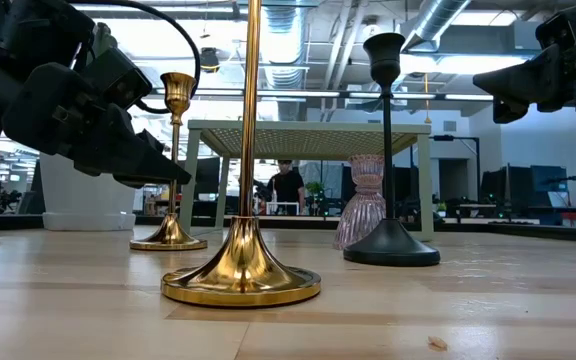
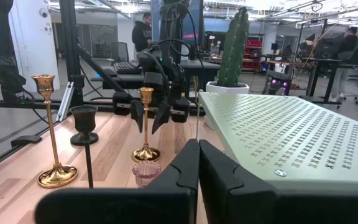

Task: Pick & Place candle stick holders
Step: Put the top gold candle holder on the shelf

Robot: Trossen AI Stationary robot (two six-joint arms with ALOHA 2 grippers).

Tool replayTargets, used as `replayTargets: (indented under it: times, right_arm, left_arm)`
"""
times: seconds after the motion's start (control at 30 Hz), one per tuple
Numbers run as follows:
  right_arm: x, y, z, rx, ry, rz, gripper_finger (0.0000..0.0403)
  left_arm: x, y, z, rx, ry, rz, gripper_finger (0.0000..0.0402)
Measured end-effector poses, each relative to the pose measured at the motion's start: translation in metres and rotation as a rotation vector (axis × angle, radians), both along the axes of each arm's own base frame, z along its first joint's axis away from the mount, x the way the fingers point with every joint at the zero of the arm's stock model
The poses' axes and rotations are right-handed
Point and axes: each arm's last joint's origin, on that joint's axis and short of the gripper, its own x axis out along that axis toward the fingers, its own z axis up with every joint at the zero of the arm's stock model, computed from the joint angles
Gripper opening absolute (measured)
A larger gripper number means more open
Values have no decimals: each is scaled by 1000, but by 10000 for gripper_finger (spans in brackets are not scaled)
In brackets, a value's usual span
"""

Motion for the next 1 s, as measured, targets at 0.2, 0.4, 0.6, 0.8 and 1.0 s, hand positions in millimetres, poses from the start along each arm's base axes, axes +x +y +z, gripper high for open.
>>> replayTargets:
  times: [0.2, 0.4, 0.6, 0.8, 1.0]
  right_arm:
    - [0, 0, 0, 0, 0, 0, 0]
    - [0, 0, 0, 0, 0, 0, 0]
    - [0, 0, 0, 0, 0, 0, 0]
    - [0, 0, 0, 0, 1, 0, 0]
    - [0, 0, 0, 0, 0, 0, 0]
  left_arm:
    - [0, 0, 0, -2, 0, 0, 52]
    - [0, 0, 1, -53, -3, 12, 17]
    - [0, 0, 1, -130, -1, 26, 26]
    - [0, -1, 1, -130, 0, 24, 14]
    - [-1, -2, 1, -127, 0, 35, 16]
